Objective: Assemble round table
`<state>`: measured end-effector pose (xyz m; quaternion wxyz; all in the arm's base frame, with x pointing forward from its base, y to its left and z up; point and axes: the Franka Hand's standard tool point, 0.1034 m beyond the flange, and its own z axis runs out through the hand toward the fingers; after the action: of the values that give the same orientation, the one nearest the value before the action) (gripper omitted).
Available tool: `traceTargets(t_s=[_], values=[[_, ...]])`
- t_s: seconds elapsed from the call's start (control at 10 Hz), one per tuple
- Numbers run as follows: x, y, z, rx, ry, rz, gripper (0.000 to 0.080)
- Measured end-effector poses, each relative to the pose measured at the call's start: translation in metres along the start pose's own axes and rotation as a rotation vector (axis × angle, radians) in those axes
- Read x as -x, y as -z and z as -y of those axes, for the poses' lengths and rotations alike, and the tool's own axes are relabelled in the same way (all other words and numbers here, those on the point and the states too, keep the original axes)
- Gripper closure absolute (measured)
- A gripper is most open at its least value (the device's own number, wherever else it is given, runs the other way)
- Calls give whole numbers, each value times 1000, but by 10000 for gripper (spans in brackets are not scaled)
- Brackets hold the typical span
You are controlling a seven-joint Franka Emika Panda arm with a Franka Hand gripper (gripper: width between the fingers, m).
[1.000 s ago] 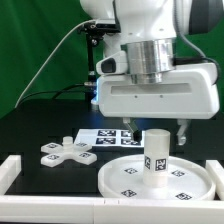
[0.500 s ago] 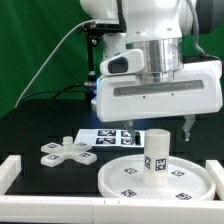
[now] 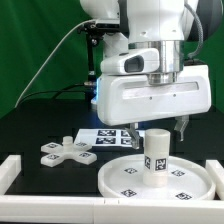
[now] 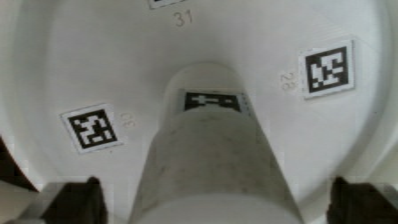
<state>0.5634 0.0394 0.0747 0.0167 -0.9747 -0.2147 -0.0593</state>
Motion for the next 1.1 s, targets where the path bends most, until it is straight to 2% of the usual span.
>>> traceTargets(t_s=[0.1,0.2,0.3,0.6,0.9,1.0,1.1], values=[[0,0,0,-1,-46,-1,355],[0,0,0,-4,-123,-2,355],[0,0,0,-3,-189,-5,396],[-1,0,-3,1,-499,-24,396],[2,1,-2,-3,-944,-15,393],[3,1,-2,-9,-1083,-8,393],[3,1,-1,-28,-1233,20,393]])
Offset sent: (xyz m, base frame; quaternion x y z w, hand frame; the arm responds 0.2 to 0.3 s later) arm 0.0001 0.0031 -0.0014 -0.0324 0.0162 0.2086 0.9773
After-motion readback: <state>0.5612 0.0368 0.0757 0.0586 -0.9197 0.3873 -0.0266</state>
